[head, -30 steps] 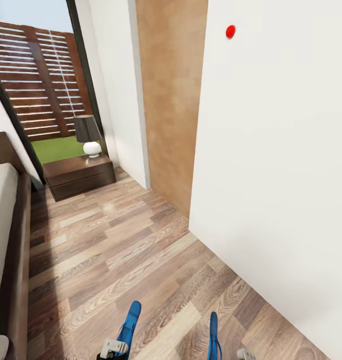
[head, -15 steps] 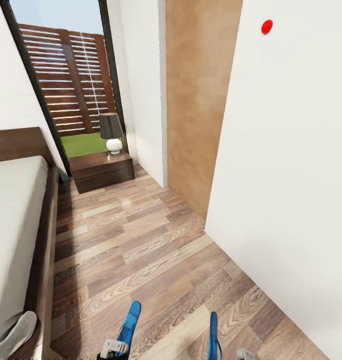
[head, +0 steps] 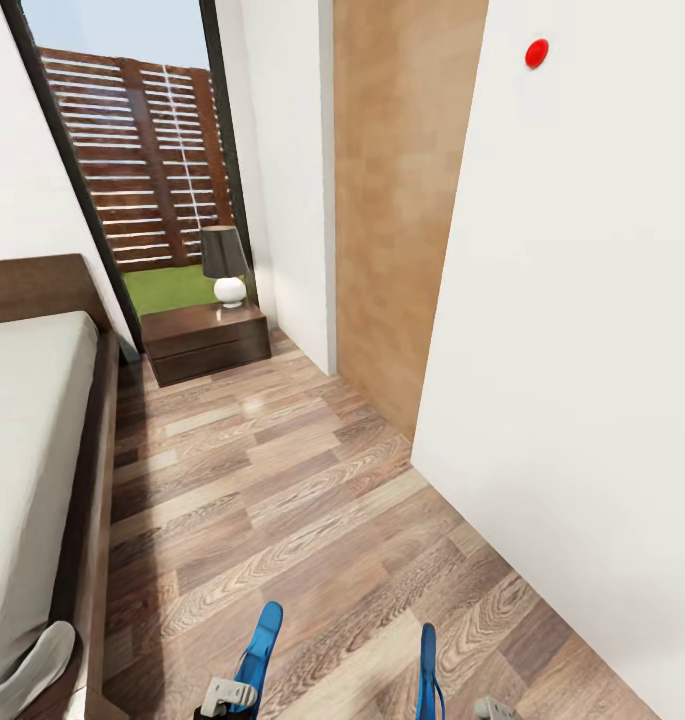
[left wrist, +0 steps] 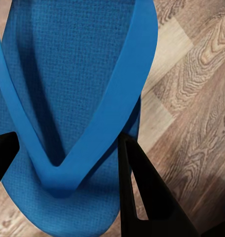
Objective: In the bedroom, move the book from the bed onto either nightstand, and place the two sandals side by side next to the bed.
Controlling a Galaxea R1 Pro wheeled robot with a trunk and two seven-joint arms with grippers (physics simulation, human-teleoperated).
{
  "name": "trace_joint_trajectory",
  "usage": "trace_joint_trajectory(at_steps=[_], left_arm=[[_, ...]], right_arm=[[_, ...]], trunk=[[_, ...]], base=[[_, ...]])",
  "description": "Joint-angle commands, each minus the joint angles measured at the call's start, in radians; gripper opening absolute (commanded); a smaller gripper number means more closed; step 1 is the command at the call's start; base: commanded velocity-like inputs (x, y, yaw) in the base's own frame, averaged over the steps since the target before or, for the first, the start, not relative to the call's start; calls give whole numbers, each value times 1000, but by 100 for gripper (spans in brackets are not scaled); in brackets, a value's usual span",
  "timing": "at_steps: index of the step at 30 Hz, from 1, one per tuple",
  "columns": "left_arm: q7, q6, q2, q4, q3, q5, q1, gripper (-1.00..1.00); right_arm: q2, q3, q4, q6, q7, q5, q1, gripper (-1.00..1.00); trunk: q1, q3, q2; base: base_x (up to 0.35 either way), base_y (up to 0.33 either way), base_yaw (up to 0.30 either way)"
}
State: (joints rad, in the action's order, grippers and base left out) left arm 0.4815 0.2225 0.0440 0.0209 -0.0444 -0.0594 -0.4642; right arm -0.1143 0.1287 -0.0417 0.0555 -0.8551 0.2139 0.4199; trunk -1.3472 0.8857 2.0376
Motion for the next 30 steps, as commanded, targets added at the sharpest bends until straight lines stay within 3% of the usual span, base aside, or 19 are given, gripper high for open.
trace_joint_trajectory(at_steps=[1,8,30], left_arm=[[3,3,0,-1,-5,-6,-1,-100],[3,3,0,-1,-5,-6,-1,-100],[3,3,0,-1,-5,-6,-1,-100]], right_arm=[[0,8,0,6,-4,-1,0,-100],[0,8,0,6,-4,-1,0,-100],[1,8,0,6,-4,-1,0,-100]], trunk=[[0,1,0],[0,1,0],[0,6,0]], base=[[0,0,0],[135,0,0],[320,0,17]])
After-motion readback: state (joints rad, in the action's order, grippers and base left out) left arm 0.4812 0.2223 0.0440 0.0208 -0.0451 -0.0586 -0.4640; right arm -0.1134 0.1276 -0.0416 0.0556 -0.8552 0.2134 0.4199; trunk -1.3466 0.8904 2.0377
